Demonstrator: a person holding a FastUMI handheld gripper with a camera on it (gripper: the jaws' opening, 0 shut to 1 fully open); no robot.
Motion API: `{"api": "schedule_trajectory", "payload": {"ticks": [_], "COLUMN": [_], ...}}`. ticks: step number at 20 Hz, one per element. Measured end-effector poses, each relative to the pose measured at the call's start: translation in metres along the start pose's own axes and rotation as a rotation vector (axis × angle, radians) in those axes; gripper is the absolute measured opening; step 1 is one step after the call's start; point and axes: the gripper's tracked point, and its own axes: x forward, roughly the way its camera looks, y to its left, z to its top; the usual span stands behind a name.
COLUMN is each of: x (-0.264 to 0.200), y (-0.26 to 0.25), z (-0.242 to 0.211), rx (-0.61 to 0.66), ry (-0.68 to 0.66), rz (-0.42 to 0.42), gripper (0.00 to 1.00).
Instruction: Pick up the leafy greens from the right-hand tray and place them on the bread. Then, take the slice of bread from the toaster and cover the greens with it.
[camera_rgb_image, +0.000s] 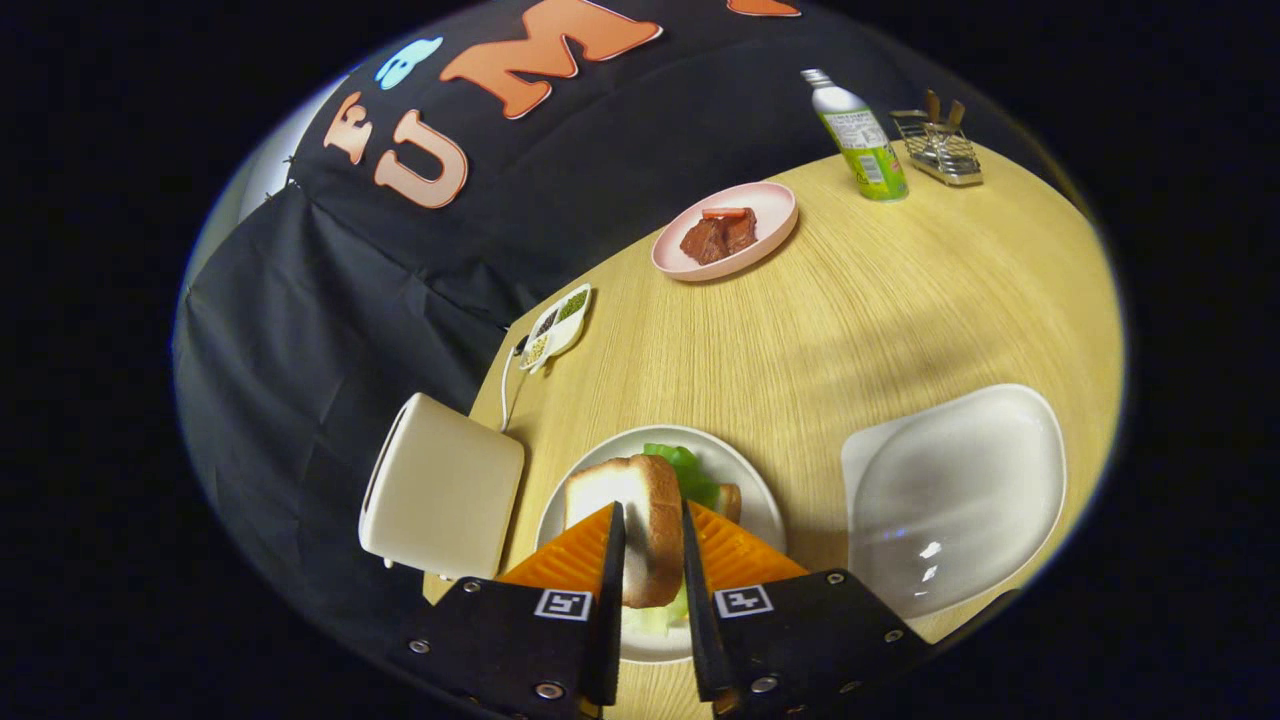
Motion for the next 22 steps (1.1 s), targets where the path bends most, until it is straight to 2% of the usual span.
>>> {"api": "schedule_trajectory", "payload": {"ticks": [2,3,4,6,9,12,14,16,20,22], "x": [-0.003,-0.006,-0.01,-0.02,-0.042,-0.067,-0.088,-0.108,-0.151,-0.167], "y": [-0.007,-0.007,-0.002,0.004,0.006,0.015,0.02,0.028,0.05,0.051], "z": [0.001,0.003,0.006,0.015,0.038,0.058,0.075,0.093,0.12,0.13], "rx": [-0.038,-0.047,-0.053,-0.083,-0.154,-0.196,-0.237,-0.286,-0.353,-0.419], "ry": [-0.018,-0.028,-0.042,-0.088,-0.194,-0.304,-0.392,-0.487,-0.68,-0.761], "rz": [-0.037,-0.038,-0.027,-0.016,-0.053,-0.081,-0.1,-0.114,-0.09,-0.129], "gripper": [0.38,0.41,0.49,0.56,0.66,0.83,0.9,0.93,0.93,0.95]}}
